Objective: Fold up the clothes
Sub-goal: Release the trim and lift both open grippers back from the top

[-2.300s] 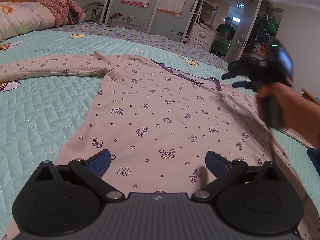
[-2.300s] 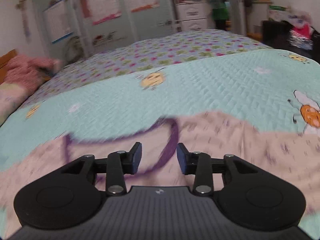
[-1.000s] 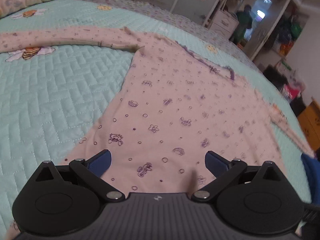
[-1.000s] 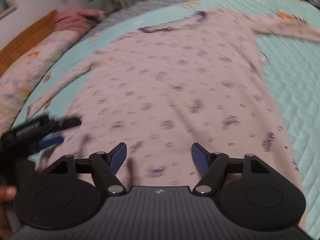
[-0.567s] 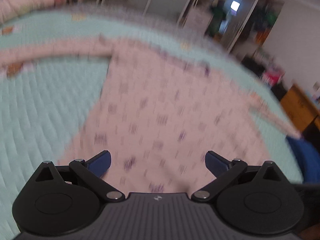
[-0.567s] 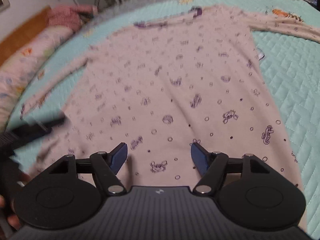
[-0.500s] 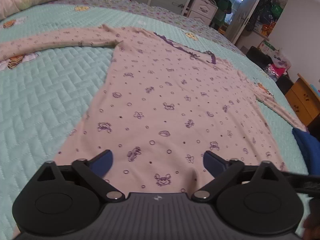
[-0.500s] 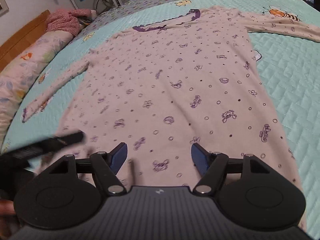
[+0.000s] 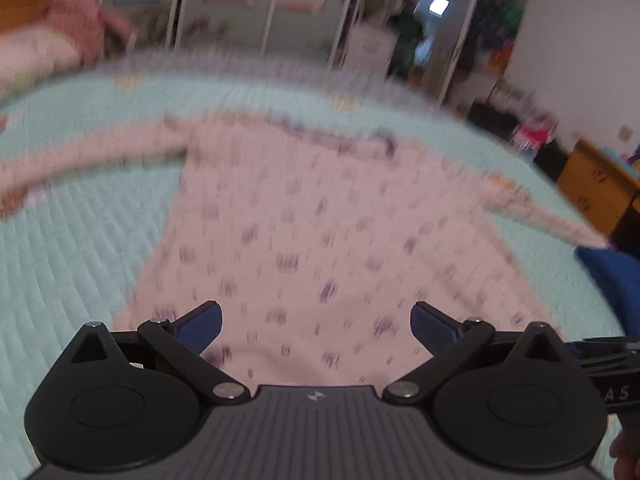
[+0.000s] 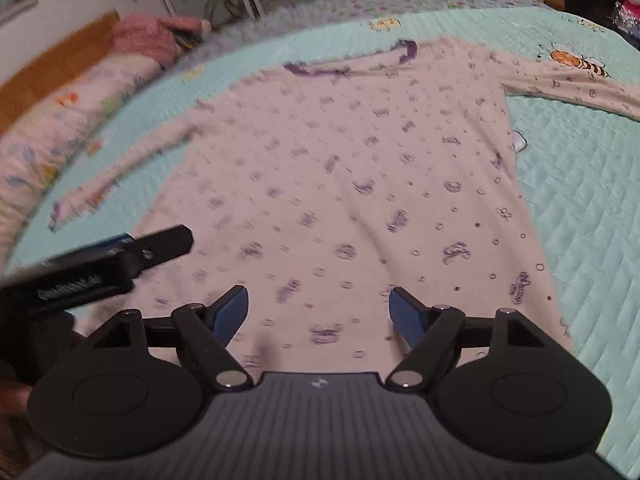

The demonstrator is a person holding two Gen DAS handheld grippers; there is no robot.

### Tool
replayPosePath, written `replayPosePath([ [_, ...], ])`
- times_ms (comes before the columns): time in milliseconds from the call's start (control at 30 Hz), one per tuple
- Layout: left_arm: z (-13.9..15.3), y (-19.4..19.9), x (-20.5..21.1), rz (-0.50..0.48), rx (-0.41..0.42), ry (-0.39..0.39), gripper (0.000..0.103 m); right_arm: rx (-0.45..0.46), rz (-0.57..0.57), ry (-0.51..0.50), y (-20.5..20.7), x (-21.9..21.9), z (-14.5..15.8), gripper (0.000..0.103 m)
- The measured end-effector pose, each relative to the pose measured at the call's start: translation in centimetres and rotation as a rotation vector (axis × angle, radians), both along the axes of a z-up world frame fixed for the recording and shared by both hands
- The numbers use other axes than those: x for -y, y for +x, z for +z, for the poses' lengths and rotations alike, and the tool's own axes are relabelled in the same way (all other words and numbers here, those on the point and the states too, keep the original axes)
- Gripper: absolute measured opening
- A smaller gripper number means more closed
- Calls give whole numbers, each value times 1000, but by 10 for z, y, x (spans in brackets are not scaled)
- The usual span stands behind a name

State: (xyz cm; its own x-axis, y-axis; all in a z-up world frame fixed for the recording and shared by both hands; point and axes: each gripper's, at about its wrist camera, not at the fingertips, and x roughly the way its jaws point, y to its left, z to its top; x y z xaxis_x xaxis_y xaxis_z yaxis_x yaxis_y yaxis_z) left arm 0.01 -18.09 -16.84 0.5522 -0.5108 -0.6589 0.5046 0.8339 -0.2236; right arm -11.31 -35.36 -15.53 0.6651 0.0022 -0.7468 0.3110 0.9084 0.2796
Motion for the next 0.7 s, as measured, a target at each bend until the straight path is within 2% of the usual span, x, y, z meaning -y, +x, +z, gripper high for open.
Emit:
replayPosePath([
  [33,-3,5,0,13,-24,-3,101,-22,-23,28,1,5,-7,78],
  [100,-5,12,-2,34,-51,-24,101,8,-50,67,-5,10,-9,78],
  [200,17,4,-16,34,50,-185,103,63,-51,75,-12,12,-3,78],
  [233,18,5,-17,44,62,-203,103,75,-41,74,-12,12,-3,78],
  [267,13,9,-13,65,39,-176,103,77,-28,70,-11,12,-4,78],
  [333,-10,27,-1,100,-89,-63,101,37,9,55,-5,11,-11,78],
  [367,-14,30,1,105,-97,-41,101,24,25,43,-3,9,-13,79],
  [400,-8,23,0,110,-32,-47,99,23,37,24,-3,6,-11,79],
  [467,11,9,-3,108,94,-86,100,48,37,22,-6,3,-6,79],
  [533,19,1,-5,103,156,-114,103,99,34,43,-10,4,-1,79],
  [567,14,3,-2,109,132,-95,103,91,43,41,-8,4,-2,79],
  [667,-10,23,5,102,-35,-13,101,41,52,27,-3,9,-11,79],
  [700,-7,21,3,108,-11,-21,101,47,47,45,-4,13,-11,79],
])
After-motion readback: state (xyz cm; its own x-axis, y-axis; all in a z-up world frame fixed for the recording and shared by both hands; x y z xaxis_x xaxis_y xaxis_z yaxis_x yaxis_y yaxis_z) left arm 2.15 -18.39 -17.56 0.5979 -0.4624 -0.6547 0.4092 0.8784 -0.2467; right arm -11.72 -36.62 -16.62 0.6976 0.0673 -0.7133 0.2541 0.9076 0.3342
